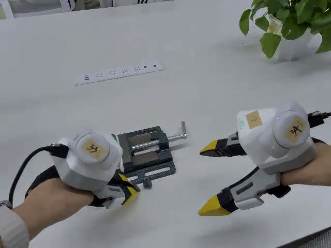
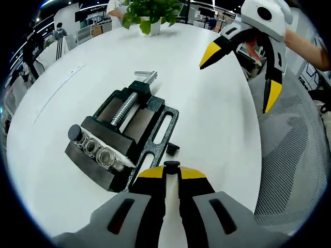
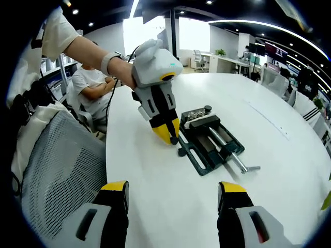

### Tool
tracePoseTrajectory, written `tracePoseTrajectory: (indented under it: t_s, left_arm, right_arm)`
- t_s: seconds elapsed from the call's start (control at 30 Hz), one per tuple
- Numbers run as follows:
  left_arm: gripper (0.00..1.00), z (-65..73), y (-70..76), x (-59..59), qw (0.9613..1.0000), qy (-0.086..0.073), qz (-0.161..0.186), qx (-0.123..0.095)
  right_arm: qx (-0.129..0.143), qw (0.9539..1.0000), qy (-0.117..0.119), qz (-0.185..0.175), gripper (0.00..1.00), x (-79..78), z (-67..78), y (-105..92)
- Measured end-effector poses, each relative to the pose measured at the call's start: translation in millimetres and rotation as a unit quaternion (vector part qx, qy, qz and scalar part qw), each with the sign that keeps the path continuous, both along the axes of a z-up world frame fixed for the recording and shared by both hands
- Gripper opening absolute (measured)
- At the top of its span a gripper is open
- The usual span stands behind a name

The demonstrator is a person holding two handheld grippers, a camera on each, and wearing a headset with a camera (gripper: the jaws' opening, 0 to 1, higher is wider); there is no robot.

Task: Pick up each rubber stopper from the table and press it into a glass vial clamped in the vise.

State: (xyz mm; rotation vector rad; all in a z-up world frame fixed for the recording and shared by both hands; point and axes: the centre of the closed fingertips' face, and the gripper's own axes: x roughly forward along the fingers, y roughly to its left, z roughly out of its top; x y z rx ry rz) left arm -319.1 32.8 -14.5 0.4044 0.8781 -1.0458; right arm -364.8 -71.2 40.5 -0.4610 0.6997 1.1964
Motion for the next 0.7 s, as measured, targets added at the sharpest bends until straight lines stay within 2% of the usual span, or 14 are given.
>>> tracePoseTrajectory:
  t_s: [0.03,0.13,0.27,0.3,0.37,0.43,0.5,0.57,0.6,0.63,0.7]
  left_arm:
    - [0.05,5.0,-0.8,-0.4,0.9999,-0.009,-0.003,-0.004]
    - [0.05,24.6,-2.5,-2.9,0.9988,-0.033,-0.002,-0.037]
    - [0.05,48.8,-4.3,-8.7,0.9944,-0.067,-0.012,-0.08]
    - [0.05,53.4,-2.8,-13.1,0.994,-0.069,-0.012,-0.084]
    - [0.05,58.2,1.6,-13.8,0.9935,-0.08,-0.005,-0.081]
    - [0.05,68.8,1.3,-17.3,0.9906,-0.088,-0.006,-0.104]
    - [0.05,76.2,3.6,-19.8,0.9887,-0.104,-0.007,-0.108]
    - [0.05,87.3,3.0,-22.8,0.985,-0.121,-0.007,-0.123]
    - [0.05,90.8,2.4,-25.5,0.9843,-0.121,-0.006,-0.128]
    - [0.05,97.5,0.1,-28.6,0.9817,-0.133,-0.012,-0.135]
    - [0.05,100.8,-0.6,-33.6,0.9814,-0.137,-0.016,-0.133]
  right_arm:
    - [-0.001,1.0,0.0,0.004,0.68,-0.6,1.6,1.0]
    - [-0.001,0.9998,-0.005,0.018,0.66,-2.0,9.0,6.2]
    - [-0.005,0.9992,-0.015,0.038,0.64,-0.4,19.4,14.7]
    - [-0.007,0.9988,-0.017,0.045,0.64,0.4,23.3,17.8]
    - [-0.008,0.998,-0.022,0.06,0.62,0.5,29.4,23.0]
    - [-0.003,0.9972,-0.019,0.073,0.58,-0.1,38.8,30.4]
    - [-0.004,0.9956,-0.025,0.09,0.55,0.5,48.0,37.0]
    - [-0.012,0.9937,-0.032,0.107,0.54,1.2,56.4,42.6]
    - [-0.012,0.993,-0.033,0.113,0.53,1.1,59.9,45.1]
    - [-0.011,0.9917,-0.037,0.123,0.52,1.5,65.5,49.4]
    - [-0.013,0.9901,-0.036,0.135,0.49,-0.4,70.9,54.2]
